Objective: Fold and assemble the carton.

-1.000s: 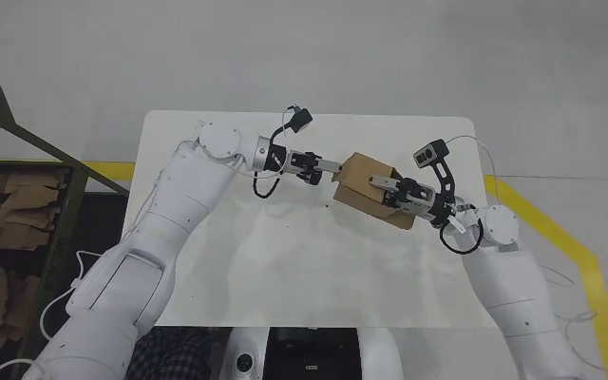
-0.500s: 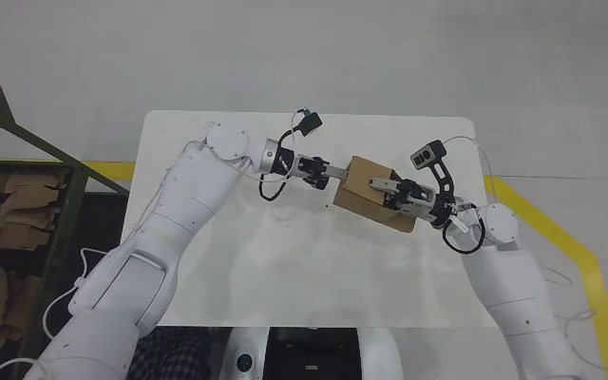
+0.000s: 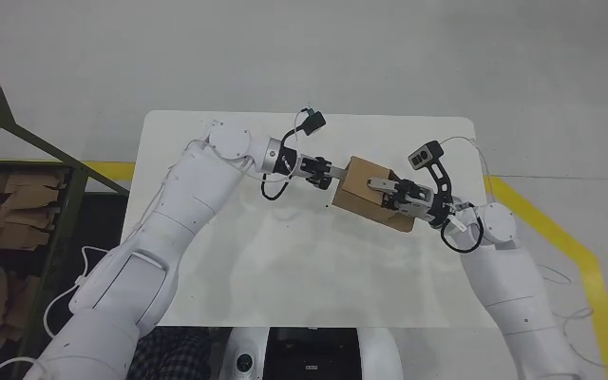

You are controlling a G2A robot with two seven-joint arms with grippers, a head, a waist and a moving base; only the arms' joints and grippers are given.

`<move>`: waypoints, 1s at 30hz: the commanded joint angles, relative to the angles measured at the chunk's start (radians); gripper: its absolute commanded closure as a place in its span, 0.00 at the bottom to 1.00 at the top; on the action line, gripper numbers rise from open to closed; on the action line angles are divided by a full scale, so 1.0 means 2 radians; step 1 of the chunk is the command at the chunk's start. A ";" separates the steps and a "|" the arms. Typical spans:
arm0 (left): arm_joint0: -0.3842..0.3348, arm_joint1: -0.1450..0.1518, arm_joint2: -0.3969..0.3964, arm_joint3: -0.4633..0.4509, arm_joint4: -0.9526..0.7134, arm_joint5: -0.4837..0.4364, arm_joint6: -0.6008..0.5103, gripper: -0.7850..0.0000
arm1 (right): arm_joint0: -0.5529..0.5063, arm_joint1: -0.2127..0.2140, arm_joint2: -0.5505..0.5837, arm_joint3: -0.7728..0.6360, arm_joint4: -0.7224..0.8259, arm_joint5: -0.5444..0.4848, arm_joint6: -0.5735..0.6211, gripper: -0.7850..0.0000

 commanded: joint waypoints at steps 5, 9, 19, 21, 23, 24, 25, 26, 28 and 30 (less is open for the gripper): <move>-0.002 -0.001 0.002 0.003 0.000 -0.002 -0.001 0.00 | 0.001 -0.001 -0.002 0.004 0.003 -0.001 0.000 1.00; -0.004 -0.002 0.004 0.002 -0.002 -0.002 0.000 0.00 | 0.001 -0.001 -0.002 0.005 0.007 -0.001 0.002 1.00; -0.008 -0.005 0.011 0.001 -0.003 -0.002 0.000 0.00 | 0.001 -0.001 -0.001 0.010 0.013 -0.001 0.005 1.00; -0.008 -0.005 0.012 0.002 -0.003 -0.002 0.000 0.00 | 0.001 -0.002 -0.002 0.011 0.014 0.000 0.006 1.00; -0.009 -0.006 0.013 0.002 -0.004 -0.002 0.000 0.00 | 0.002 -0.002 -0.002 0.013 0.015 0.001 0.007 1.00; -0.009 -0.006 0.014 0.002 -0.003 -0.002 0.000 0.00 | 0.002 -0.002 -0.003 0.014 0.015 0.001 0.008 1.00; -0.009 -0.006 0.014 0.002 -0.003 -0.002 0.001 0.00 | 0.003 -0.002 -0.003 0.016 0.015 0.001 0.007 1.00; -0.010 -0.006 0.015 0.003 -0.001 -0.002 0.001 0.00 | 0.004 -0.002 -0.003 0.017 0.015 0.001 0.007 1.00; -0.010 -0.006 0.015 0.004 0.001 -0.002 0.004 0.00 | 0.005 -0.002 -0.003 0.021 0.015 0.000 0.007 1.00; -0.009 -0.005 0.014 0.005 0.004 -0.002 0.006 0.00 | 0.007 -0.002 -0.002 0.024 0.014 -0.001 0.008 1.00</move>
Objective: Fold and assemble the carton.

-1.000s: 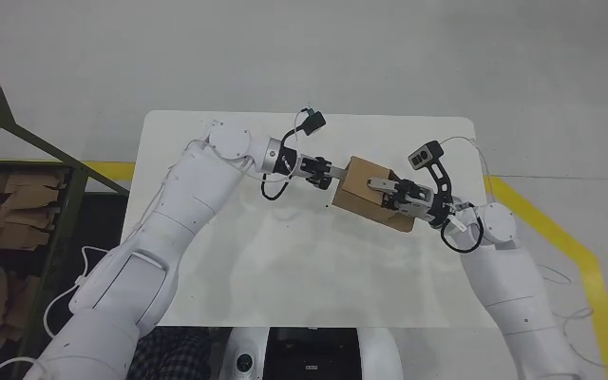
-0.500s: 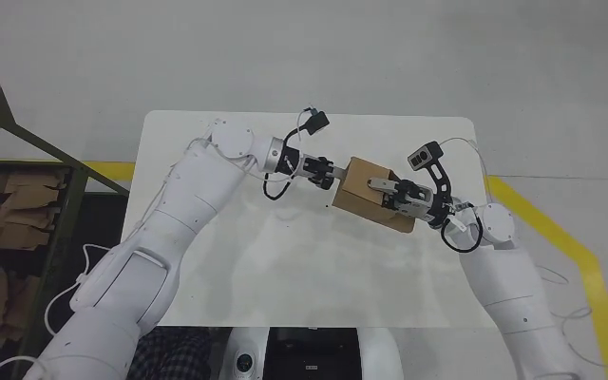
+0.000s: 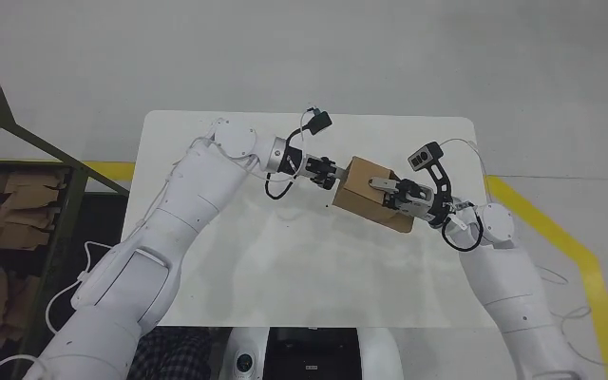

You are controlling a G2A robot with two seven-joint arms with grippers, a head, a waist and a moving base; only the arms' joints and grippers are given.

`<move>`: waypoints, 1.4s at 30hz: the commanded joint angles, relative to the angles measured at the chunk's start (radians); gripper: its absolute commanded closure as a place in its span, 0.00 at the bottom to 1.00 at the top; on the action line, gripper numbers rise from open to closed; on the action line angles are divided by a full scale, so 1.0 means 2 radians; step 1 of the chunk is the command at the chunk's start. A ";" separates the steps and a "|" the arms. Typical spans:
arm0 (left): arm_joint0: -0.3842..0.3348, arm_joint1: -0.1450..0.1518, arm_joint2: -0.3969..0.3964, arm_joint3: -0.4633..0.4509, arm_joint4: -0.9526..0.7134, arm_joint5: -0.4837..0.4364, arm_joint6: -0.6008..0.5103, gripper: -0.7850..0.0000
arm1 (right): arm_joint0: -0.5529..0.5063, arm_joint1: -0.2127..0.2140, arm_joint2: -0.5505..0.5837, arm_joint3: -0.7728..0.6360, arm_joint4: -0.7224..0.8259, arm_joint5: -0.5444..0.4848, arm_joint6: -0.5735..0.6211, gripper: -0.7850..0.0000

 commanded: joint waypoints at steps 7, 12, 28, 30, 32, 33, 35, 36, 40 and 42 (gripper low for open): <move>0.009 0.004 -0.006 0.001 0.005 0.002 0.002 0.00 | 0.004 0.000 0.000 0.010 -0.001 0.000 0.005 1.00; 0.015 0.007 -0.011 0.001 0.005 0.004 0.000 0.00 | 0.009 0.000 -0.003 0.020 -0.005 -0.001 0.018 1.00; 0.024 0.011 -0.012 -0.005 0.010 0.015 -0.006 0.00 | 0.025 -0.004 -0.015 0.045 0.003 -0.008 0.042 1.00; 0.024 0.011 -0.010 -0.007 0.012 0.017 -0.007 0.00 | 0.025 -0.004 -0.014 0.045 0.004 -0.008 0.042 1.00; 0.024 0.011 -0.007 -0.009 0.014 0.019 -0.007 0.00 | 0.024 -0.004 -0.014 0.045 0.007 -0.008 0.042 1.00; 0.025 0.010 -0.006 -0.010 0.014 0.020 -0.007 0.00 | 0.024 -0.004 -0.014 0.044 0.007 -0.007 0.041 1.00; 0.025 0.010 -0.004 -0.011 0.014 0.021 -0.007 0.00 | 0.024 -0.004 -0.013 0.043 0.009 -0.007 0.041 1.00; 0.025 0.009 -0.003 -0.011 0.013 0.021 -0.006 0.00 | 0.024 -0.004 -0.013 0.043 0.009 -0.007 0.041 1.00; 0.024 0.008 -0.001 -0.011 0.013 0.022 -0.006 0.00 | 0.023 -0.004 -0.012 0.040 0.010 -0.006 0.042 1.00; 0.023 0.008 0.000 -0.011 0.014 0.022 -0.005 0.00 | 0.022 -0.004 -0.012 0.039 0.010 -0.006 0.042 1.00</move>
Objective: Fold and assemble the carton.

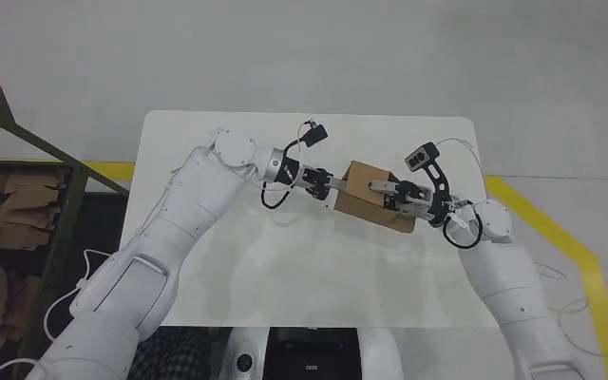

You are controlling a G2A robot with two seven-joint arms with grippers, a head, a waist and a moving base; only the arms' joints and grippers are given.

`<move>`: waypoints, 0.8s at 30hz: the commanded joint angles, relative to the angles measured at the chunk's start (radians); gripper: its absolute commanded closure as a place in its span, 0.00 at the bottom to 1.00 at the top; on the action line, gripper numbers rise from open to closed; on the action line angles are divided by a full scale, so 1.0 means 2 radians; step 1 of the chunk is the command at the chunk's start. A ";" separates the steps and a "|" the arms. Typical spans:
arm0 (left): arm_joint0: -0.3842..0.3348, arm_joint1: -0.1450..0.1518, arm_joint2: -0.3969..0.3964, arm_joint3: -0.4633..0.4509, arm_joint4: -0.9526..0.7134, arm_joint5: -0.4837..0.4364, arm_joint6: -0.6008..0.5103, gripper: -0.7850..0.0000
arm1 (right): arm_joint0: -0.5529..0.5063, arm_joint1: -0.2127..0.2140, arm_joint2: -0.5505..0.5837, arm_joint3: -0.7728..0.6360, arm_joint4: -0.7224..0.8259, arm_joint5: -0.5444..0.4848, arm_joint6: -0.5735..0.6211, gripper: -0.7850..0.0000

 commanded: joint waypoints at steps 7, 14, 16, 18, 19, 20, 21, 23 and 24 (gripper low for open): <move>-0.003 -0.001 0.002 0.001 0.000 -0.002 0.000 0.00 | -0.001 0.000 0.000 -0.002 0.001 0.001 0.001 1.00; -0.003 -0.001 0.001 0.004 -0.006 -0.003 -0.001 0.00 | -0.002 0.000 0.001 -0.003 0.000 0.001 0.001 1.00; -0.003 0.000 -0.001 0.006 -0.008 -0.004 -0.001 0.00 | -0.002 0.000 0.001 -0.003 0.000 0.001 0.001 1.00; -0.002 0.000 -0.002 0.007 -0.010 -0.004 -0.001 0.00 | -0.003 0.000 0.001 -0.004 0.000 0.001 0.001 1.00; -0.002 0.000 -0.003 0.008 -0.009 -0.003 -0.001 0.00 | -0.003 0.000 0.002 -0.004 -0.001 0.001 0.001 1.00; -0.002 0.000 -0.003 0.007 -0.009 -0.003 -0.001 0.00 | -0.002 0.000 0.001 -0.004 -0.002 0.002 0.001 1.00; -0.002 0.000 -0.003 0.007 -0.009 -0.003 -0.002 0.00 | -0.002 0.000 0.001 -0.005 -0.002 0.002 0.001 1.00; -0.002 0.001 -0.003 0.007 -0.009 -0.003 -0.002 0.00 | -0.002 0.000 0.001 -0.006 -0.002 0.003 0.002 1.00; -0.002 0.001 -0.003 0.007 -0.009 -0.003 -0.002 0.00 | -0.002 0.000 0.001 -0.006 -0.002 0.003 0.001 1.00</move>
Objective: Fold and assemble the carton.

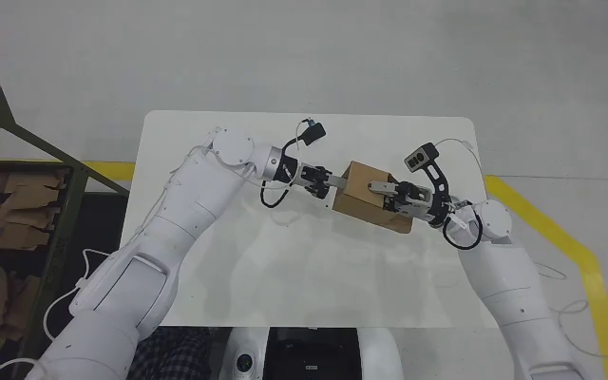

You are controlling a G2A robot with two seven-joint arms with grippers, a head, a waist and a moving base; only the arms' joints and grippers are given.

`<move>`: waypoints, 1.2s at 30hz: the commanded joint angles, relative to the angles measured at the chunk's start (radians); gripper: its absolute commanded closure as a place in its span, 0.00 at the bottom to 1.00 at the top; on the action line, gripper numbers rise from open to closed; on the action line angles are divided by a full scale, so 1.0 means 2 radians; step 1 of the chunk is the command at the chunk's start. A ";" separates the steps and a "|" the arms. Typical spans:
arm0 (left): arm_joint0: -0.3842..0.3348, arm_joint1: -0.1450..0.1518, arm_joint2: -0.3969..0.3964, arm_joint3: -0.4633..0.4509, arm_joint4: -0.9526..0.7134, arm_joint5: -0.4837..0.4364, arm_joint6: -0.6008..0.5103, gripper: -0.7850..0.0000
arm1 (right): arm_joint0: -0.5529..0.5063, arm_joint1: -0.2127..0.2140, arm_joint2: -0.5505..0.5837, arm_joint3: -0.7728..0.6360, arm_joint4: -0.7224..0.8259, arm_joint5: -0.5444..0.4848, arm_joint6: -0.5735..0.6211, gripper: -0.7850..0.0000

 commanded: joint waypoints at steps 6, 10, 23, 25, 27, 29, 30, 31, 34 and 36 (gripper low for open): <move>0.000 0.001 0.000 -0.001 0.002 0.000 0.002 0.00 | 0.000 0.000 0.001 -0.001 0.000 0.001 0.009 1.00; 0.000 0.001 0.000 -0.004 0.004 0.001 0.002 0.00 | 0.001 0.000 0.000 -0.001 0.004 0.003 0.016 1.00; 0.001 0.000 0.006 -0.019 0.014 0.005 0.007 0.00 | 0.004 -0.001 -0.004 0.006 0.012 0.005 0.027 1.00; 0.001 0.000 0.006 -0.019 0.013 0.005 0.008 0.00 | 0.004 -0.001 -0.004 0.006 0.013 0.004 0.027 1.00; 0.001 0.000 0.006 -0.019 0.013 0.005 0.008 0.00 | 0.003 -0.001 -0.003 0.007 0.013 0.003 0.028 1.00; 0.001 0.001 0.003 -0.016 0.012 0.004 0.009 0.00 | 0.003 -0.001 -0.001 0.007 0.013 0.002 0.028 1.00; 0.002 0.002 0.000 -0.013 0.011 0.003 0.010 0.00 | 0.002 0.000 0.000 0.007 0.012 0.001 0.027 1.00; 0.002 0.003 -0.003 -0.011 0.010 0.002 0.011 0.00 | 0.002 0.000 0.002 0.008 0.012 0.001 0.027 1.00; 0.006 0.008 -0.012 -0.008 0.013 0.002 0.011 0.00 | 0.001 0.001 0.006 0.011 0.008 0.001 0.024 1.00; 0.009 0.011 -0.018 -0.007 0.016 0.003 0.014 0.00 | 0.001 0.002 0.008 0.012 0.004 0.002 0.023 1.00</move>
